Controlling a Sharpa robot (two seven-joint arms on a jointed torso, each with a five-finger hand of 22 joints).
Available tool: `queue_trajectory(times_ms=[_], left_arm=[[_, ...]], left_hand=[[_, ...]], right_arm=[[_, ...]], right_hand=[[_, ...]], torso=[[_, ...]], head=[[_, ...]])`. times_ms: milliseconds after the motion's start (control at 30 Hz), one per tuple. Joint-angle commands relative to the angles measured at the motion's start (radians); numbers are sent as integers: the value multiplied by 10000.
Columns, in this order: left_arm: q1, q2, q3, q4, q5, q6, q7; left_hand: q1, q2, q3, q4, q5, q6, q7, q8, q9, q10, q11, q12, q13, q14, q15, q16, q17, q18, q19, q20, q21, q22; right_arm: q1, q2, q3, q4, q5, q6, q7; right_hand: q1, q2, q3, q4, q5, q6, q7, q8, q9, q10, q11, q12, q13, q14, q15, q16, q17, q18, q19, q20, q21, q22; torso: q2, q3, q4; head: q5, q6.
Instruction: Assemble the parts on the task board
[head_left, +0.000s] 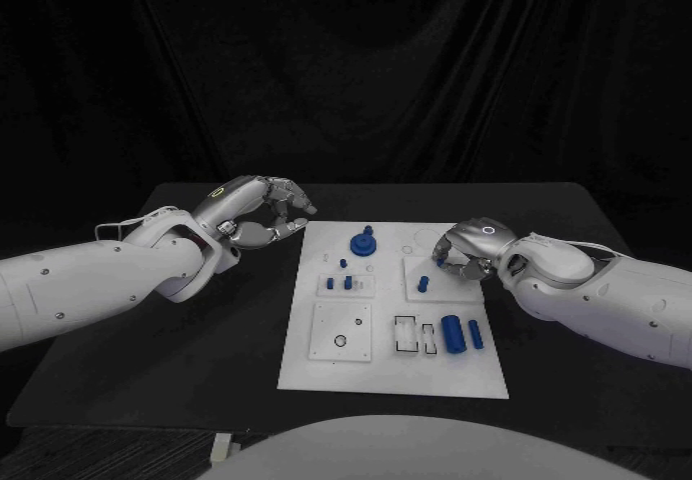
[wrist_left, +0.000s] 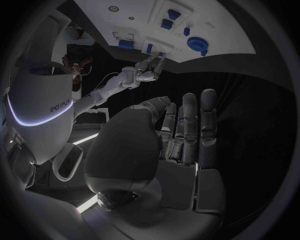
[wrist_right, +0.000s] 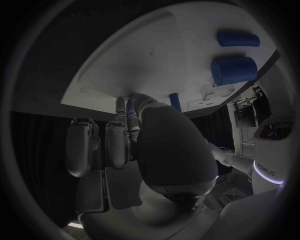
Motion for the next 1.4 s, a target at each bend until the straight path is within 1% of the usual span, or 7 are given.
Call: queue_trajectory(times_ms=[33, 133, 433, 500, 633, 1067, 1400], left_arm=[[-23, 18, 10, 15, 86, 67, 149], [-28, 14, 10, 12, 86, 74, 137], [-44, 17, 10, -19, 86, 114, 100], [-48, 21, 10, -33, 86, 136, 84], [-53, 23, 10, -48, 86, 175, 50], [-67, 53, 9, -75, 82, 298, -70], [-75, 80, 9, -105, 77, 372, -114]], left_hand=[[84, 45, -12, -22, 69, 30, 71, 10, 4, 59, 15, -38, -22, 17, 60, -44, -15, 22, -10, 5, 29, 452], [93, 55, -9, -24, 71, 44, 77, 17, 7, 66, 13, -39, -29, 20, 59, -43, -16, 21, -7, 5, 40, 454], [157, 103, 9, -49, 85, 122, 116, 54, 23, 109, 3, -43, -73, 37, 50, -41, -24, 18, 13, 0, 113, 464], [171, 112, 10, -55, 87, 145, 130, 66, 28, 119, -2, -44, -83, 40, 47, -41, -26, 19, 15, -2, 123, 465], [182, 121, 11, -60, 90, 161, 139, 73, 31, 129, -3, -44, -92, 43, 45, -41, -28, 19, 18, -4, 137, 467], [224, 155, -19, -80, 96, 331, 218, 168, 74, 177, -20, -63, -166, 53, 35, -47, -44, 22, 7, -13, 173, 464], [235, 162, -29, -87, 97, 372, 232, 193, 85, 185, -25, -70, -185, 52, 32, -51, -48, 26, -7, -15, 160, 459]], right_arm=[[-88, 31, -34, -73, -36, 90, 52], [-92, 47, -34, -95, -36, 3, 85], [-95, -49, -34, 2, -36, -280, 95], [-93, -118, -34, 75, -36, -369, 90], [-88, -232, -34, 187, -36, -479, 69], [-39, -419, -33, 414, -36, -657, 20], [90, -520, -32, 545, -36, -815, -11]], right_hand=[[51, 63, 39, -44, 70, 104, -5, 64, 51, 110, -9, 68, -6, 452, 9, 45, 33, -29, 140, 36, 77, 2058], [72, 97, 72, -127, 51, 313, -2, 172, 113, 359, -31, 148, -21, 461, 12, 52, 38, -38, 161, 33, 120, 2070], [125, 126, 127, -305, -40, 570, 11, 294, 208, 711, -77, 168, -100, 476, 80, 65, 53, -59, 198, 74, 203, 2093], [122, 126, 126, -364, -202, 687, 6, 350, 260, 849, -95, 145, -147, 483, 95, 71, 62, -69, 218, 93, 249, 2106], [127, 124, 128, -382, -235, 708, 2, 359, 272, 880, -99, 134, -161, 484, 93, 72, 62, -70, 221, 97, 256, 2108], [93, 110, 116, -378, -308, 718, 5, 360, 287, 913, -93, 102, -192, 482, 104, 66, 50, -70, 220, 106, 256, 2107], [69, 99, 110, -370, -356, 705, 8, 348, 291, 917, -86, 69, -217, 481, 112, 63, 44, -71, 221, 113, 259, 2108]], torso=[[3, 1, -1], [2, 1, -1], [2, 2, 1], [1, 2, 0], [0, 0, -3], [-3, 0, -6], [3, 1, -1]], head=[[0, -1], [6, -1], [24, -1], [31, -1], [65, -1], [68, -1], [55, -1]])
